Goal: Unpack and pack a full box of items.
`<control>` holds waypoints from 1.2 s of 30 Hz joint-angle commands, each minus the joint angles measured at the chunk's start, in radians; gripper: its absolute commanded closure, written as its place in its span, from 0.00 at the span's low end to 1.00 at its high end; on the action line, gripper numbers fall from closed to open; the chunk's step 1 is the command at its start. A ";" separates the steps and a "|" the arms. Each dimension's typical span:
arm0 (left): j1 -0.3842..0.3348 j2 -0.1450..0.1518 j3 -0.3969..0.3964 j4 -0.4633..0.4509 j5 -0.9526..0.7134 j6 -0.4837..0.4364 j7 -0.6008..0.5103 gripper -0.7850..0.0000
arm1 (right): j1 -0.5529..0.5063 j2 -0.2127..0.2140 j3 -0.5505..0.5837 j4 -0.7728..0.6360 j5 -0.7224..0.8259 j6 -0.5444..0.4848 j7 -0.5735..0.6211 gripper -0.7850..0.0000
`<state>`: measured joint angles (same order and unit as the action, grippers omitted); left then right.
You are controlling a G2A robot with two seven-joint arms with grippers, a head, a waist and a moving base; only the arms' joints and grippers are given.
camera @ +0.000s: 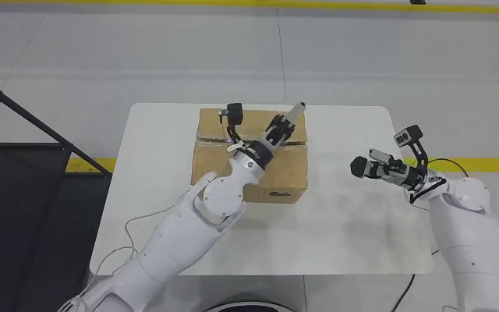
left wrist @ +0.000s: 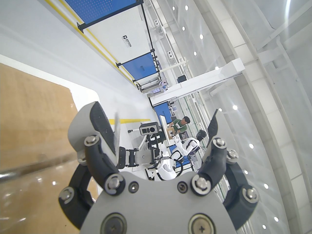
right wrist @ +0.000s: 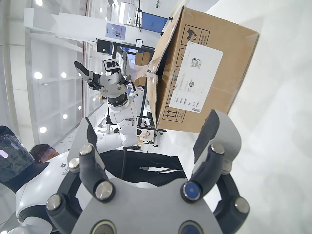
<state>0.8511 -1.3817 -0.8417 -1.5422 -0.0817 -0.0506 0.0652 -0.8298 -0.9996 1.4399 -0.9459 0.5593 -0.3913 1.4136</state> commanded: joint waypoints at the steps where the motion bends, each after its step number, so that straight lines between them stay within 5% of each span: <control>1: -0.011 -0.010 0.013 0.021 -0.004 0.000 0.006 0.00 | -0.006 0.003 0.007 0.009 0.007 -0.007 0.006 0.00; 12: -0.039 -0.056 0.052 0.092 -0.024 -0.006 0.022 0.00 | -0.046 0.019 0.031 0.011 0.033 -0.011 0.004 0.00; 21: -0.018 -0.066 -0.006 0.033 -0.025 -0.022 0.035 0.00 | -0.045 0.026 0.008 -0.048 0.017 -0.005 0.010 0.00; 26: 0.045 -0.044 -0.123 -0.110 0.013 -0.012 -0.003 0.00 | 0.002 0.020 -0.043 -0.103 0.021 0.006 0.021 0.00; 32: 0.200 0.006 -0.386 -0.314 0.020 0.046 -0.149 0.00 | 0.127 -0.017 -0.158 -0.116 0.077 0.013 -0.008 0.00; 36: 0.283 0.031 -0.548 -0.362 -0.024 0.086 -0.277 0.00 | 0.216 -0.053 -0.265 -0.102 0.071 0.025 -0.054 0.00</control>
<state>1.1115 -1.3570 -1.3410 -1.9009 -0.0821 0.0224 -0.1600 -0.6400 -1.0426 1.2060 -1.0579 0.6303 -0.3705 1.3698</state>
